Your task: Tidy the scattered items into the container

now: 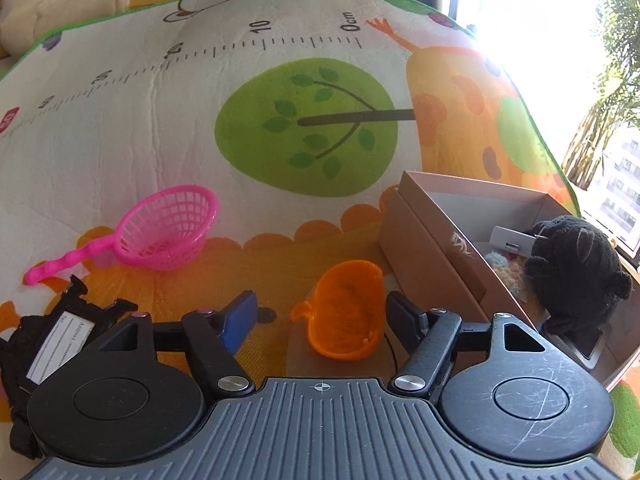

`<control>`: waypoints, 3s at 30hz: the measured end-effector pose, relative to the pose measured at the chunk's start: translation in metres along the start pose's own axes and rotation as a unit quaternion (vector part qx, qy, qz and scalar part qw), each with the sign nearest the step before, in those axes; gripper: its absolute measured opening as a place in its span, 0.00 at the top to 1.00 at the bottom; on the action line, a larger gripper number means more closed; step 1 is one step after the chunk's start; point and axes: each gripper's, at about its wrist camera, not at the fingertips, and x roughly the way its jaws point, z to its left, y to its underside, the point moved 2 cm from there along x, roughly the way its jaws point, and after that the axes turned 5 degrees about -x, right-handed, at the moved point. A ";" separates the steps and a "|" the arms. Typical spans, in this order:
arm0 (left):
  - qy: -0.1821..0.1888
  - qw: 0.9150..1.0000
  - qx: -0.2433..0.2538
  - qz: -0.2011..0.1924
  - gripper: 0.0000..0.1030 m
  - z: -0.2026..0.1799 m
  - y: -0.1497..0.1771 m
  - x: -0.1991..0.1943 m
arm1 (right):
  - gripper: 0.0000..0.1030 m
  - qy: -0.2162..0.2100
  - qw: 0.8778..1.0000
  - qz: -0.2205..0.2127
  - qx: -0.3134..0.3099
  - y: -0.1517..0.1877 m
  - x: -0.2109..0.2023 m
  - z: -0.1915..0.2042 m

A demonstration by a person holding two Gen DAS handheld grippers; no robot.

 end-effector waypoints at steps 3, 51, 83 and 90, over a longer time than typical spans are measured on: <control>-0.002 1.000 0.000 0.011 0.47 -0.001 0.002 0.000 | 0.05 0.005 1.000 0.000 0.001 0.000 0.000 0.000; -0.016 0.996 0.068 0.053 0.00 -0.036 0.128 -0.163 | 0.10 0.069 0.991 0.014 -0.115 -0.012 0.005 0.045; 0.045 0.987 0.154 0.027 0.28 -0.090 0.122 -0.146 | 0.46 0.086 0.984 0.014 -0.154 -0.004 -0.021 0.053; 0.046 0.986 0.156 0.030 0.39 -0.090 0.123 -0.145 | 0.25 0.093 0.981 0.009 -0.168 0.000 -0.021 0.054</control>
